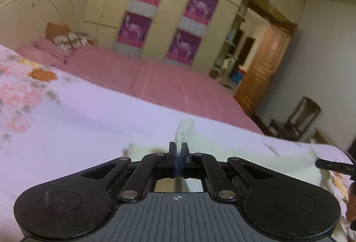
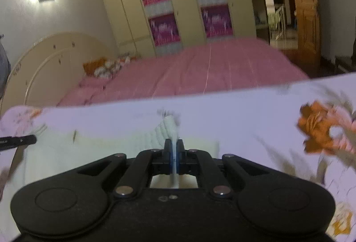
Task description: Fold small clothes
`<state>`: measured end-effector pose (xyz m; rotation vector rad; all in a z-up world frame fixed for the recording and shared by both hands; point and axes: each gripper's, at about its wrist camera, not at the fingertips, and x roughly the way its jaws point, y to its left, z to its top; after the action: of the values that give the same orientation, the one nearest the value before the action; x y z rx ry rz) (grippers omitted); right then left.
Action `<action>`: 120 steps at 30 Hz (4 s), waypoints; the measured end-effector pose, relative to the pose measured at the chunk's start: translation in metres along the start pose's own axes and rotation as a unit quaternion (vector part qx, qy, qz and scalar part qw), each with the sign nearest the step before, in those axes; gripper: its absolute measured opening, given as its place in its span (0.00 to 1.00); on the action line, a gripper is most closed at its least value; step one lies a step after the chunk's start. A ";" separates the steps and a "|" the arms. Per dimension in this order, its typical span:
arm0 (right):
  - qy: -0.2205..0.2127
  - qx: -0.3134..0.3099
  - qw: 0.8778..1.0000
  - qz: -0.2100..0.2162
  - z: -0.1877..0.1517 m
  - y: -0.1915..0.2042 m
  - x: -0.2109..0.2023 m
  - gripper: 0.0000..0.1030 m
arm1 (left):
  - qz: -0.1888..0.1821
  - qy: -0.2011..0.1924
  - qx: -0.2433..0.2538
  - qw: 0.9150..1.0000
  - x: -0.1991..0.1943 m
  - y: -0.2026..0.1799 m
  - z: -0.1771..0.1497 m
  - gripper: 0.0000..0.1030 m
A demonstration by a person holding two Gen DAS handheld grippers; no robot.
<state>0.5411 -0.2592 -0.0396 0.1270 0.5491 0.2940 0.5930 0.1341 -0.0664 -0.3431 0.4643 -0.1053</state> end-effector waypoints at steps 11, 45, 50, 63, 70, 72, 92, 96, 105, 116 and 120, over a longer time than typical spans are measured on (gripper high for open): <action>0.055 0.046 0.997 -0.038 -0.019 -0.020 0.042 0.04 | 0.046 0.060 0.009 0.997 0.038 -0.006 -0.017 0.03; 0.052 -0.105 0.993 0.030 -0.037 0.100 0.009 0.21 | 0.000 0.051 0.156 0.987 -0.008 -0.137 -0.068 0.62; 0.076 -0.125 0.989 0.033 -0.060 0.126 0.010 0.21 | 0.015 0.073 0.173 0.982 -0.013 -0.147 -0.083 0.62; 0.060 -0.110 0.989 -0.075 -0.062 0.071 -0.022 0.19 | 0.060 0.060 0.153 0.985 -0.066 -0.101 -0.077 0.62; 0.077 -0.118 0.990 0.016 -0.091 0.123 -0.056 0.23 | 0.018 0.086 0.156 0.984 -0.088 -0.145 -0.122 0.62; 0.092 -0.128 0.987 0.029 -0.111 0.137 -0.061 0.23 | 0.027 0.082 0.171 0.982 -0.098 -0.151 -0.138 0.62; 0.073 -0.089 0.990 -0.082 -0.122 0.094 -0.105 0.25 | 0.112 0.080 0.116 0.984 -0.149 -0.096 -0.148 0.62; 0.081 -0.089 0.989 -0.088 -0.125 0.095 -0.106 0.25 | 0.116 0.087 0.117 0.983 -0.148 -0.100 -0.144 0.62; 0.084 -0.068 0.990 -0.085 -0.122 0.094 -0.113 0.26 | 0.120 0.093 0.125 0.981 -0.152 -0.102 -0.141 0.62; 0.060 -0.041 0.995 -0.071 -0.114 0.096 -0.142 0.26 | 0.031 0.058 -0.190 0.980 -0.199 -0.050 -0.152 0.61; 0.051 -0.037 0.997 -0.041 -0.103 0.107 -0.135 0.26 | 0.001 0.015 -0.303 0.953 -0.185 -0.028 -0.165 0.61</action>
<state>0.3509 -0.1951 -0.0389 0.0183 0.6427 0.2416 0.3527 0.0912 -0.1171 -0.9467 0.5218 0.0385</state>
